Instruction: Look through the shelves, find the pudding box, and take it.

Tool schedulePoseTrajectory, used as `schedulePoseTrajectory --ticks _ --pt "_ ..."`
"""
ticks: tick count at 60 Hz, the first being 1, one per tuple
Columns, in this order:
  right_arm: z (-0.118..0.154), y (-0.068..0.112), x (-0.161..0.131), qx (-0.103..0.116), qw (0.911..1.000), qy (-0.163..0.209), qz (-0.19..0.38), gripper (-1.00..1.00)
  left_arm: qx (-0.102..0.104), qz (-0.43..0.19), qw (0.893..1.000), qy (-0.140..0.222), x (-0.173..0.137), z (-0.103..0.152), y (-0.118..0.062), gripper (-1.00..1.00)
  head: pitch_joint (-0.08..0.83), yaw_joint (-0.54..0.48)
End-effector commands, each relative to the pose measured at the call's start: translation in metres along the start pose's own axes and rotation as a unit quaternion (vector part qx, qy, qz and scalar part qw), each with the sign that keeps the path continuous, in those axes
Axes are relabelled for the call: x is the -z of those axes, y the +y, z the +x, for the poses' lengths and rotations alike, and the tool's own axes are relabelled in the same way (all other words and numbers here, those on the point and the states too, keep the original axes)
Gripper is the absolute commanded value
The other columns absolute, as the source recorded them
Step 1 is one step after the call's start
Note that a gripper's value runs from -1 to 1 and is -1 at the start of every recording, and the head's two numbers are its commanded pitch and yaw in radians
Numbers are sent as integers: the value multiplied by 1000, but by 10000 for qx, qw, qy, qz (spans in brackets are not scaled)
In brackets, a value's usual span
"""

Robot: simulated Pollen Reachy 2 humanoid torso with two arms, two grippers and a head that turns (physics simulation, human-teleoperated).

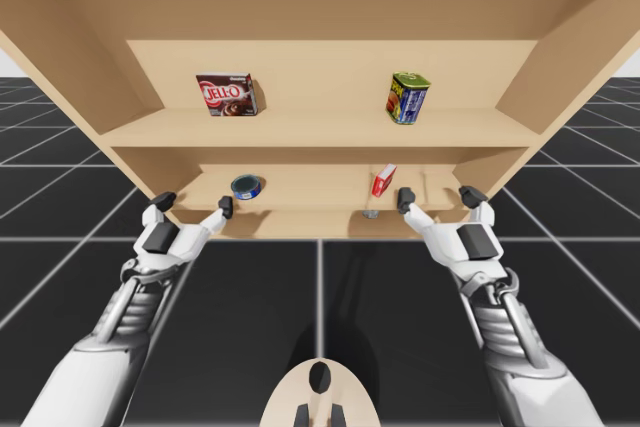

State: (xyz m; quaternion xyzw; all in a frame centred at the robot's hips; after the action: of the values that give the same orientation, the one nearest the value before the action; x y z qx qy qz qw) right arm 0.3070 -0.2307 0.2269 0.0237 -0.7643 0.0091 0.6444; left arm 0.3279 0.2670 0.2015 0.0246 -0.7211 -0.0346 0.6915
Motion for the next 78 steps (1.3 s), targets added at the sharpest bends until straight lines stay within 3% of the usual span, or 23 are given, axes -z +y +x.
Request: schedulePoseTrajectory --ticks 1,15,29,39,45,52,60,63,78 --pt "-5 6 -1 71 10000 19 -37 -1000 32 -69 10000 -38 -3 0 -1 -1000 -3 -4" --pt "-3 5 -1 82 10000 39 4 -1000 10 -35 10000 -76 -4 2 1 -1000 62 37" --pt "-2 6 -2 53 10000 32 16 -1000 9 -39 9999 -136 -12 10 -2 -1000 125 223" --pt "-2 6 -2 46 10000 31 7 -1000 -77 76 9998 -161 -24 25 -9 -1000 129 271" --pt "-3 6 -2 46 10000 49 -16 -1000 -156 117 9994 -274 -39 47 -17 -1000 129 267" --pt "-6 6 -1 22 9999 86 -47 -1000 10 -146 9994 -304 -64 93 -32 -1000 129 261" --pt "-6 6 0 0 9999 77 -78 -1000 -85 -554 9978 -357 -81 135 -50 -1000 129 255" --pt "-6 5 -1 -6 9999 70 -85 -1000 -14 -564 9974 -440 -84 150 -56 -1000 129 256" --pt "-5 3 -1 -15 9999 36 -125 -1000 -98 -676 9968 -421 -63 190 -75 -1000 122 263"
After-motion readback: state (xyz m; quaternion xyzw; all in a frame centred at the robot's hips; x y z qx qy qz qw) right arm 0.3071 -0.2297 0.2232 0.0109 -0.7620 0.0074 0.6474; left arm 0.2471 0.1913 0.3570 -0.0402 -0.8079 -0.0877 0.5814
